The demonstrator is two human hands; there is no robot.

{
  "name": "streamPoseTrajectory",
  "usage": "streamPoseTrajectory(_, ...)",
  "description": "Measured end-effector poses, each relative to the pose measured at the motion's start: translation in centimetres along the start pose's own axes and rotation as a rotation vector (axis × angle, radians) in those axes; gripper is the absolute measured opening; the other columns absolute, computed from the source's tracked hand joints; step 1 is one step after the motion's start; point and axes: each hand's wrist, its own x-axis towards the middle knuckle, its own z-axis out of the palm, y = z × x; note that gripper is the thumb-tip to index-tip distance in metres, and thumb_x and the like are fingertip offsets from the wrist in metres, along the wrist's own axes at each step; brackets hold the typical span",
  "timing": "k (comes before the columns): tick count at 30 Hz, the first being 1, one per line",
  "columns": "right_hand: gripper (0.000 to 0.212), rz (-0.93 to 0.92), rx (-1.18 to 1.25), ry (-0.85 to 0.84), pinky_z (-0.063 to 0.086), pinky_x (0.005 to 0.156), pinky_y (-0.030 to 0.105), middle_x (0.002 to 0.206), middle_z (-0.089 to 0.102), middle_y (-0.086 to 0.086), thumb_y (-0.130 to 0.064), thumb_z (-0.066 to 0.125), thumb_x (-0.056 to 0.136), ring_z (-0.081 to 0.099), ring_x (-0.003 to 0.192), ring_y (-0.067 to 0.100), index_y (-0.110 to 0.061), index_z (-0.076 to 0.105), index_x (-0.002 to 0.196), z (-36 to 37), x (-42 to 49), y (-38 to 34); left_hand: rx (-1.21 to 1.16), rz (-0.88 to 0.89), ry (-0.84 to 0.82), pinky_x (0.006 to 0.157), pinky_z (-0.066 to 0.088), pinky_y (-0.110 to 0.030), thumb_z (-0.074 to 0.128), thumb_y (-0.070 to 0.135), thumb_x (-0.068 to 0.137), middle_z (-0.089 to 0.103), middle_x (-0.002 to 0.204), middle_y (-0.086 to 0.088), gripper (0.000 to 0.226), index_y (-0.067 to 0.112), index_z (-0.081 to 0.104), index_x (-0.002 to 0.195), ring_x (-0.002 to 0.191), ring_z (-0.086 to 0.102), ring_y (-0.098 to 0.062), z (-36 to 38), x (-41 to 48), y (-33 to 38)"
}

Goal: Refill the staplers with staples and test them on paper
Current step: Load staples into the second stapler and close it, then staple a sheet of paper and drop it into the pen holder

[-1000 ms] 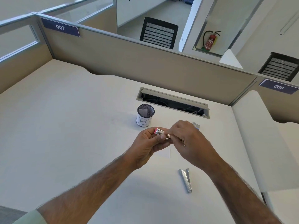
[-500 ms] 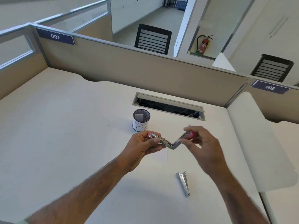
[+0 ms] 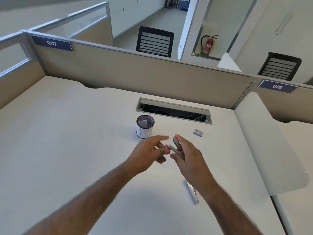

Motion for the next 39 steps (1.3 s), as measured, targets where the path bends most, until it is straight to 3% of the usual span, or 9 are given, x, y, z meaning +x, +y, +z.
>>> streamPoseTrajectory(2, 0.062, -0.004, -0.018, -0.027, 0.03, 0.095, 0.002, 0.141, 0.055, -0.01, -0.015, 0.069, 0.094, 0.052, 0.126, 0.005, -0.021, 0.043, 0.149, 0.3, -0.4, -0.1, 0.175, 0.085, 0.004, 0.078, 0.063, -0.028, 0.073, 0.008, 0.093, 0.073, 0.099, 0.008, 0.062, 0.034, 0.055, 0.146, 0.076, 0.075, -0.013, -0.9, 0.3, 0.2)
streamPoseTrajectory(5, 0.053, -0.021, -0.061, -0.044, 0.042, 0.092, 0.017, 0.128, 0.062, -0.003, -0.015, 0.068, 0.094, 0.06, 0.115, 0.014, -0.019, 0.049, 0.144, 0.4, -0.8, 0.1, 0.365, 0.155, -0.131, 0.081, 0.06, -0.02, 0.067, 0.007, 0.097, 0.07, 0.1, 0.02, 0.062, 0.043, 0.053, 0.145, 0.08, 0.072, -0.003, -1.4, 0.7, 0.6)
streamPoseTrajectory(15, 0.041, -0.003, -0.095, -0.06, 0.048, 0.084, 0.028, 0.114, 0.064, 0.0, -0.018, 0.063, 0.096, 0.06, 0.101, 0.017, -0.018, 0.053, 0.136, 1.4, -1.8, 0.5, 0.492, 0.198, -0.213, 0.077, 0.059, -0.016, 0.066, 0.004, 0.097, 0.073, 0.085, 0.021, 0.042, 0.025, 0.068, 0.133, 0.077, 0.073, 0.001, -1.8, 1.5, 0.4)
streamPoseTrajectory(23, 0.045, 0.122, -0.026, 0.043, 0.05, 0.09, 0.028, 0.121, 0.065, -0.005, -0.021, 0.063, 0.096, 0.062, 0.11, 0.015, -0.022, 0.05, 0.139, 3.0, -2.8, 1.1, 0.471, 0.166, -0.256, 0.079, 0.058, -0.017, 0.068, 0.004, 0.095, 0.075, 0.084, 0.017, 0.046, 0.025, 0.066, 0.135, 0.077, 0.073, -0.002, -1.2, 2.3, -1.0)
streamPoseTrajectory(27, 0.025, 0.29, -0.071, 0.153, 0.052, 0.066, 0.038, 0.089, 0.069, -0.006, -0.041, 0.061, 0.093, 0.066, 0.082, 0.023, -0.025, 0.05, 0.11, 5.0, -3.7, 1.6, 0.4, 0.127, -0.19, 0.076, 0.058, -0.019, 0.066, 0.002, 0.093, 0.077, 0.082, 0.012, 0.04, 0.022, 0.071, 0.127, 0.073, 0.071, -0.007, 0.1, 2.2, -3.6)
streamPoseTrajectory(30, 0.024, 0.382, -0.005, 0.199, 0.048, 0.059, 0.039, 0.078, 0.066, -0.002, -0.04, 0.061, 0.094, 0.063, 0.072, 0.024, -0.021, 0.047, 0.094, 7.6, -3.9, 2.4, 0.446, 0.107, -0.159, 0.073, 0.051, -0.012, 0.063, 0.003, 0.092, 0.072, 0.08, 0.022, 0.04, 0.024, 0.073, 0.124, 0.072, 0.066, 0.004, 1.4, 2.2, -6.5)
streamPoseTrajectory(33, 0.022, 0.45, 0.015, 0.177, 0.047, 0.064, 0.035, 0.087, 0.065, 0.001, -0.035, 0.062, 0.095, 0.064, 0.08, 0.023, -0.016, 0.051, 0.095, 10.1, -4.2, 3.7, 0.544, 0.041, -0.148, 0.093, 0.051, -0.022, 0.061, 0.009, 0.099, 0.071, 0.106, 0.022, 0.039, 0.025, 0.066, 0.134, 0.094, 0.063, 0.011, 2.2, 2.0, -9.8)
streamPoseTrajectory(35, 0.021, 0.516, 0.003, 0.138, 0.05, 0.071, 0.033, 0.095, 0.063, 0.001, -0.034, 0.062, 0.095, 0.064, 0.089, 0.023, -0.015, 0.053, 0.1, 11.5, -4.6, 4.5, 0.635, 0.008, -0.16, 0.111, 0.042, -0.025, 0.058, 0.018, 0.104, 0.063, 0.137, 0.012, 0.041, 0.029, 0.057, 0.143, 0.123, 0.057, -0.001, 2.6, 1.6, -12.2)
streamPoseTrajectory(39, 0.028, 0.589, -0.046, 0.051, 0.051, 0.083, 0.035, 0.107, 0.063, 0.002, -0.036, 0.063, 0.094, 0.063, 0.101, 0.023, -0.015, 0.053, 0.109, 13.6, -5.0, 5.7, 0.843, 0.054, -0.105, 0.125, 0.018, -0.03, 0.049, 0.034, 0.107, 0.026, 0.168, 0.007, 0.053, 0.029, 0.035, 0.158, 0.156, 0.018, -0.015, 2.9, 1.5, -15.7)
